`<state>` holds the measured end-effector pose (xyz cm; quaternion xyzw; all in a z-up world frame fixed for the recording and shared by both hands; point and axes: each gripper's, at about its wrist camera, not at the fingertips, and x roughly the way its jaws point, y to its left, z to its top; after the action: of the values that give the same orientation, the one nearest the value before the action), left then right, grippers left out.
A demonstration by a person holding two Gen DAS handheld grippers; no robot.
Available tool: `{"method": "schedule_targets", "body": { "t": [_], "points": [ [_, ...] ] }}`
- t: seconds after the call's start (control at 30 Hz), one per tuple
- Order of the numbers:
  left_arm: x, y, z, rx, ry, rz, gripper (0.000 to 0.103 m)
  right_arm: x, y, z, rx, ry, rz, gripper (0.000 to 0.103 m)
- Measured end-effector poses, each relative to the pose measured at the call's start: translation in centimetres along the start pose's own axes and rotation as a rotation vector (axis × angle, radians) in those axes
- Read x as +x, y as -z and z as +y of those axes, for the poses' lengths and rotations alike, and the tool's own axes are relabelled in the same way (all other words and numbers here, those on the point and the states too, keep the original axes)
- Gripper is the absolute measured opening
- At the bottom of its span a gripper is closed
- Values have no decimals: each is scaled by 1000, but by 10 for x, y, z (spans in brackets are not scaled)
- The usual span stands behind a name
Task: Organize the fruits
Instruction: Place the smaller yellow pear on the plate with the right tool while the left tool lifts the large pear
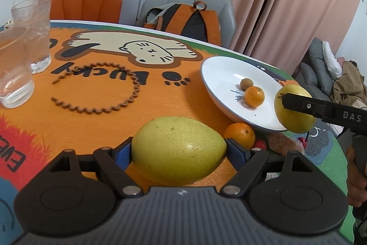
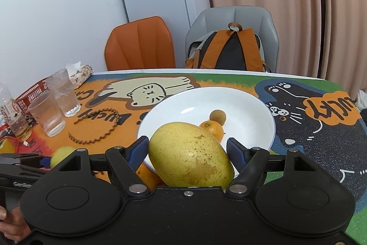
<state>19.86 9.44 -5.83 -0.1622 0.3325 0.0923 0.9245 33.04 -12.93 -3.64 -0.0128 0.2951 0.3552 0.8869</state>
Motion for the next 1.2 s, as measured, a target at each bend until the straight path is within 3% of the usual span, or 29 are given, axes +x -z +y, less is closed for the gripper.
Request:
{"method": "schedule_targets", "body": {
  "t": [0.63,0.8,1.2],
  "points": [
    [-2,-8,5,-5,-11,-11,82,39,-17,-34,69,121,-5,69],
    [3,-12,2,7,-16,-5,82,49,-27,-40,82,165,-25,55],
    [12,-34,-13,47,9,-24,82,32,-28,-41,61,148,-11,53]
  ]
}}
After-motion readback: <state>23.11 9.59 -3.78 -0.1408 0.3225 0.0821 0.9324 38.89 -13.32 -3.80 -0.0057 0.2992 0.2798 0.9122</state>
